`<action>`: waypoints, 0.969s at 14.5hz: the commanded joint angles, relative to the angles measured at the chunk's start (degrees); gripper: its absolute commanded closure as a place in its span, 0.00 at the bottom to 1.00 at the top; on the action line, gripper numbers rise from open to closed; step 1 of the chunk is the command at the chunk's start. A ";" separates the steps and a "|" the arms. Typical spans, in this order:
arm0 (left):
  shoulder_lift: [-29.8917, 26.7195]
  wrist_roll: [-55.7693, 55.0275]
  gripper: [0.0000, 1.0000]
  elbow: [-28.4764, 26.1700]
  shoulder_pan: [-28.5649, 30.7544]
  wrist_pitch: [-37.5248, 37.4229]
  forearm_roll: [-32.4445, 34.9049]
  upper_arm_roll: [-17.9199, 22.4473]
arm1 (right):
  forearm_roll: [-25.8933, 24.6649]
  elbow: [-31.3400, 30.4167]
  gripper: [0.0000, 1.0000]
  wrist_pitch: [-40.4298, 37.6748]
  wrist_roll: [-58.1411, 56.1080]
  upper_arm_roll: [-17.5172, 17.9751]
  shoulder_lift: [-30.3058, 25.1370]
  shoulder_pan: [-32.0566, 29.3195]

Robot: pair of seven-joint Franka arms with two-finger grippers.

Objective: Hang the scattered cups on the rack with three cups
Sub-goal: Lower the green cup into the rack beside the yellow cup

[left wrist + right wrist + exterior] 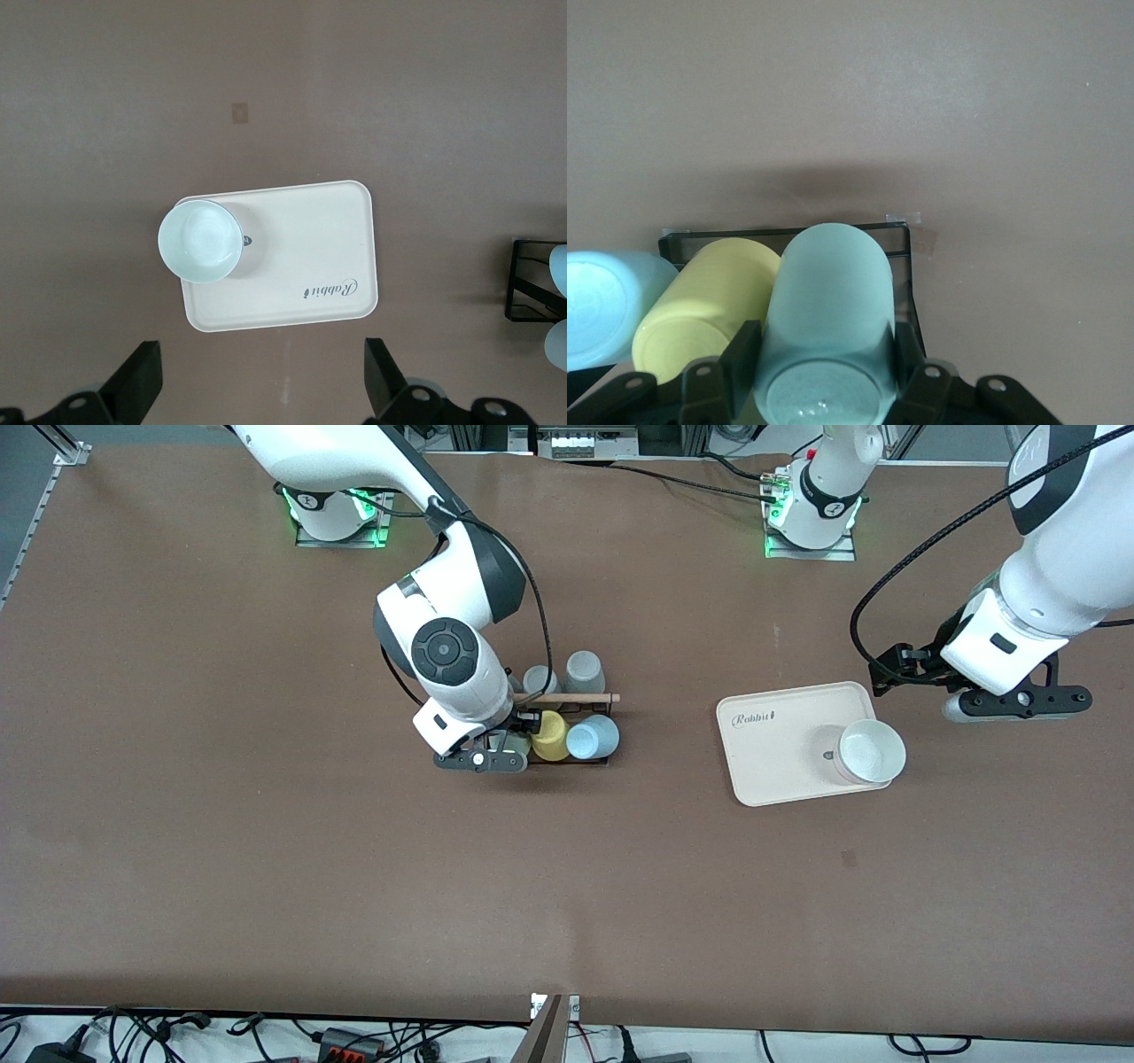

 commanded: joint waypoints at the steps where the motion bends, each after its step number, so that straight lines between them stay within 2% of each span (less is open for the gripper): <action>1: -1.10 1.27 0.00 -0.38 0.53 -0.39 -1.14 -0.06 | -0.61 2.00 0.82 -0.02 1.01 -0.15 0.97 0.39; 5: -1.10 1.27 0.00 -0.38 0.53 -0.39 -1.05 -0.06 | -3.42 2.00 0.82 -0.89 0.57 -0.24 0.44 0.21; 14: -1.10 1.27 0.00 -0.38 0.62 -0.39 -1.05 0.03 | -2.98 4.90 0.82 -1.25 3.03 0.11 -0.09 1.44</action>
